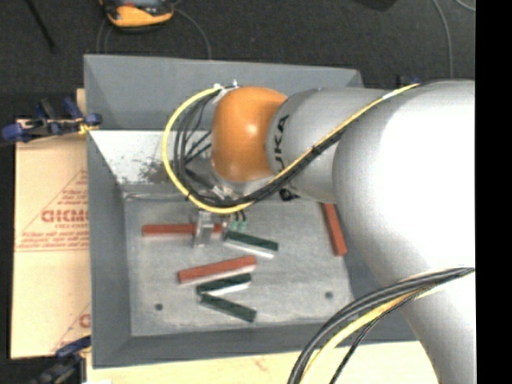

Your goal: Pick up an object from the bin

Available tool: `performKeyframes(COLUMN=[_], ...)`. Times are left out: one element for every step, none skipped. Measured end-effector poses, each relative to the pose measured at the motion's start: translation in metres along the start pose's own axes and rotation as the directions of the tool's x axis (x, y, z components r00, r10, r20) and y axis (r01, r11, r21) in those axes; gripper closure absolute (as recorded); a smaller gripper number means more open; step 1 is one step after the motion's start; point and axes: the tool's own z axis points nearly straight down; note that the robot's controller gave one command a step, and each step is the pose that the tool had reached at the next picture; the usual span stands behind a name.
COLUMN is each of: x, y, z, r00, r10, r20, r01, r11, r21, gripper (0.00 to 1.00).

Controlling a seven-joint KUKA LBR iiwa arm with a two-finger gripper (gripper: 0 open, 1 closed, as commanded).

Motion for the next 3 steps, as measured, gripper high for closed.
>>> performKeyframes(x=[0.0, 0.001, 0.0], y=[0.0, -0.001, 0.0], z=[-0.001, -0.007, -0.02], r00=[1.0, 1.0, 1.0], r10=[0.0, 0.001, 0.001], r20=[0.0, -0.004, -0.001], r01=[0.0, -0.001, -0.001], r11=[1.0, 1.0, 1.0], r21=[0.0, 0.001, 0.0], gripper=[1.0, 1.0, 1.0])
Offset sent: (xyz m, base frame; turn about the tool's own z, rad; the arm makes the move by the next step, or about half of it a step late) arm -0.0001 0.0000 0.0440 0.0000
